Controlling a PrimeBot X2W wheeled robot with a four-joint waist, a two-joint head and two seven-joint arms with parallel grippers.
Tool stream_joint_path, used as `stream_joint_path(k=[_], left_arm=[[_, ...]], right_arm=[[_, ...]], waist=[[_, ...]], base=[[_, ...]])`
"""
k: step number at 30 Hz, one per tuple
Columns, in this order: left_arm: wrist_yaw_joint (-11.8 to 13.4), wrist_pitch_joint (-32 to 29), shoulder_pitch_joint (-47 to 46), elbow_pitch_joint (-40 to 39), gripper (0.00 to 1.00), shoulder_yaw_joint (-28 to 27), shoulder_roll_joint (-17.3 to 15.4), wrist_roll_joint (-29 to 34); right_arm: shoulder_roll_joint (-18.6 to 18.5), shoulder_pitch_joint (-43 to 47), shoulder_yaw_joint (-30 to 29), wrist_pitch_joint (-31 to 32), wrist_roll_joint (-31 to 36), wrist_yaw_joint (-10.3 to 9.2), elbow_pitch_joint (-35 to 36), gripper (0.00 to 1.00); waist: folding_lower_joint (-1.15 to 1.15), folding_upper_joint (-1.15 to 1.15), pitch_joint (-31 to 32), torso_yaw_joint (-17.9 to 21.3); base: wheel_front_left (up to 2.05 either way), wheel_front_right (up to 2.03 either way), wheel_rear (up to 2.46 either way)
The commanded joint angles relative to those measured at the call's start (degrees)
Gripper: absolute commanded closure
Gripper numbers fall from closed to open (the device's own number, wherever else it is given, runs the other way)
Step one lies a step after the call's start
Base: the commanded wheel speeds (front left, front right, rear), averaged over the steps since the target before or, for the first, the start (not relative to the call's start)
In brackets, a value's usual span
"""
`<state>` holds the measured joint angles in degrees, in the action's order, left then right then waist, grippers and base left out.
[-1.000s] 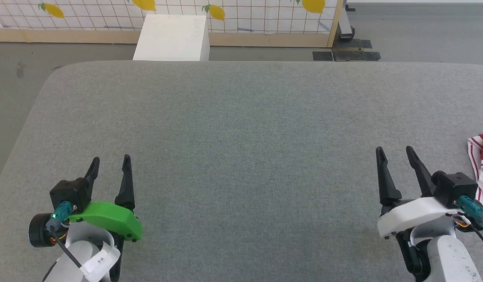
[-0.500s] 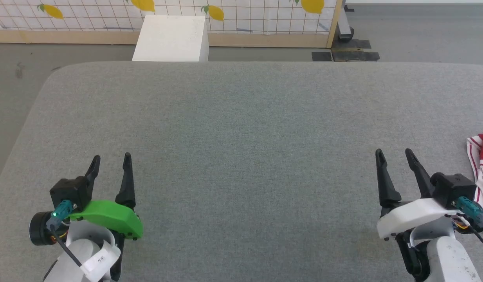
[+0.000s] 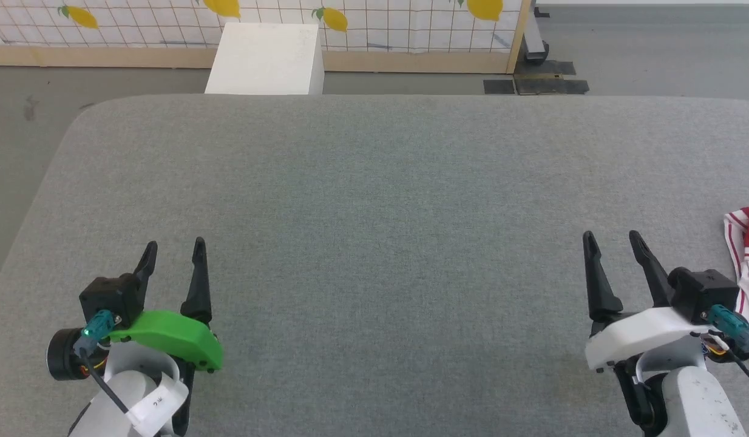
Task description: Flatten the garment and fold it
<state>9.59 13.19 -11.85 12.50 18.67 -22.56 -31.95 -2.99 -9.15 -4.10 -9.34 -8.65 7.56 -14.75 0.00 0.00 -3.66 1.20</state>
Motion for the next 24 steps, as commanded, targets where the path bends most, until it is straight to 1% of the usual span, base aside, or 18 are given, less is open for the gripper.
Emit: stream_joint_path(k=[1, 4, 5, 10, 24], left_arm=[[0.1, 0.2, -0.9, 0.1, 0.0, 0.1, -0.2, -0.8], [0.0, 0.2, -0.9, 0.0, 0.0, 0.2, -0.2, -0.9], [0.0, 0.0, 0.0, 0.0, 1.0, 0.3, 0.0, -0.3], [0.0, 0.0, 0.1, 0.0, 1.0, 0.3, 0.1, -0.2], [-1.1, -1.5, 1.4, -1.4, 1.0, -1.8, 2.2, 3.3]], right_arm=[[0.1, 0.5, -0.1, 0.0, -0.2, -0.08, -0.1, 0.0], [0.1, 0.4, -0.1, 0.0, -0.2, -0.08, -0.1, 0.0], [0.0, 0.0, 0.0, 0.0, 0.0, 0.0, 0.0, 1.0], [0.0, 0.0, 0.0, 0.0, 0.0, 0.0, 0.0, 1.0], [0.0, 1.0, 0.5, 1.0, 1.0, -0.01, 1.6, 1.0]], waist=[[0.0, 0.0, 0.0, 0.0], [0.0, 0.0, -0.1, -0.1], [0.0, 0.0, -0.1, 0.0], [0.0, 0.0, -0.1, 0.0], [0.0, 0.0, 0.3, -0.2]], base=[[0.0, 0.0, 0.0], [0.0, 0.0, 0.0], [0.0, 0.0, 0.0], [0.0, 0.0, 0.0], [0.0, 0.0, 0.0]])
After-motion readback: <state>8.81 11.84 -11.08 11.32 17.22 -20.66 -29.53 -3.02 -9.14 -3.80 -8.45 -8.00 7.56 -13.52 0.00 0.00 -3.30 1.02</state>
